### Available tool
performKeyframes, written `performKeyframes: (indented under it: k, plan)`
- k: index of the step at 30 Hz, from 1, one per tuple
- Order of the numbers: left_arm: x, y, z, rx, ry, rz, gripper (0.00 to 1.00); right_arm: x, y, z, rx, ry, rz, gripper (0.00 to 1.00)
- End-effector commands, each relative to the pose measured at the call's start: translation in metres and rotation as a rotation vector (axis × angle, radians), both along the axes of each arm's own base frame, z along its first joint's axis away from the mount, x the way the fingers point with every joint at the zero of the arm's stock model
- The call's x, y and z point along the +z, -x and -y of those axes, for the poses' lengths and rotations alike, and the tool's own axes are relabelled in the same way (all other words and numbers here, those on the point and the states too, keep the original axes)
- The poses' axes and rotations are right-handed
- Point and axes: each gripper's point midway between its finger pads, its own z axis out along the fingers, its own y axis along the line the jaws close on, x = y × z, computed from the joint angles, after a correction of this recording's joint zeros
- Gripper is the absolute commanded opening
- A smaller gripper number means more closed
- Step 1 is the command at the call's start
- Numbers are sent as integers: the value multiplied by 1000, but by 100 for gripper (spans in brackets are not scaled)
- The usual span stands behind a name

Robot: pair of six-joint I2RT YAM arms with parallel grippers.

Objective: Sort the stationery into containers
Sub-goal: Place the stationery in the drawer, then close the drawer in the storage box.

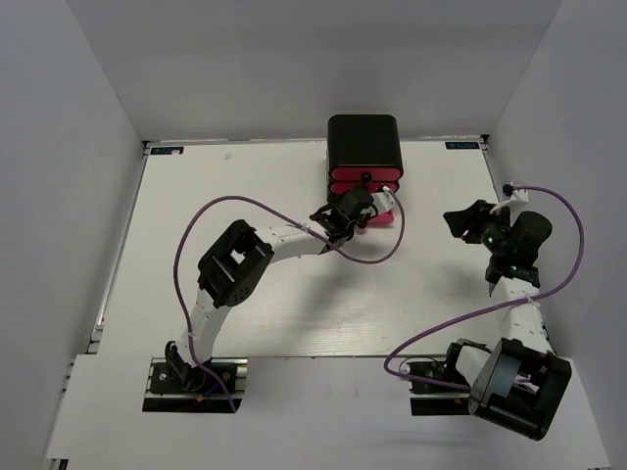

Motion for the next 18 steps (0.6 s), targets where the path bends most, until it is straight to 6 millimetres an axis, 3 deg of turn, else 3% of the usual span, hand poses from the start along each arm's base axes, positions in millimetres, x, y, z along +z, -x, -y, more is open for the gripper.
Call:
performKeyframes:
  k: [1, 5, 8, 9, 10, 12, 13, 14, 15, 16, 17, 18]
  plan:
    - [66, 1, -2, 12, 116, 76, 60, 6, 1, -3, 23, -2, 35, 52]
    - [96, 14, -9, 10, 175, 103, 64, 5, 2, -7, 56, -1, 43, 52]
    - [116, 21, -16, 12, 212, 123, 64, 3, 7, -20, 144, 8, 60, 49]
    - [132, 30, -19, 6, 242, 136, 61, 1, 12, -32, 230, -3, 67, 47]
    - [137, 35, -25, 10, 250, 131, 57, 1, 15, -39, 274, -3, 77, 37]
    - [139, 51, -32, 2, 306, 78, 35, -4, 24, -59, 409, -6, 84, 26]
    - [165, 59, -46, 4, 376, 80, 27, -3, 25, -64, 439, 8, 91, 16]
    - [147, 76, -55, 23, 405, -14, 15, -6, 22, -64, 460, 72, 120, 14]
    - [147, 88, -63, 28, 434, -42, 12, -9, 25, -78, 500, 69, 84, 14]
    - [125, 101, -80, 46, 422, -91, 10, -14, 21, -77, 489, 118, 85, 13]
    - [139, 121, -94, 28, 460, -108, 9, -21, 19, -80, 501, 142, 76, 13]
    - [132, 138, -97, 21, 513, -178, 9, -24, 20, -89, 531, 148, 53, 13]
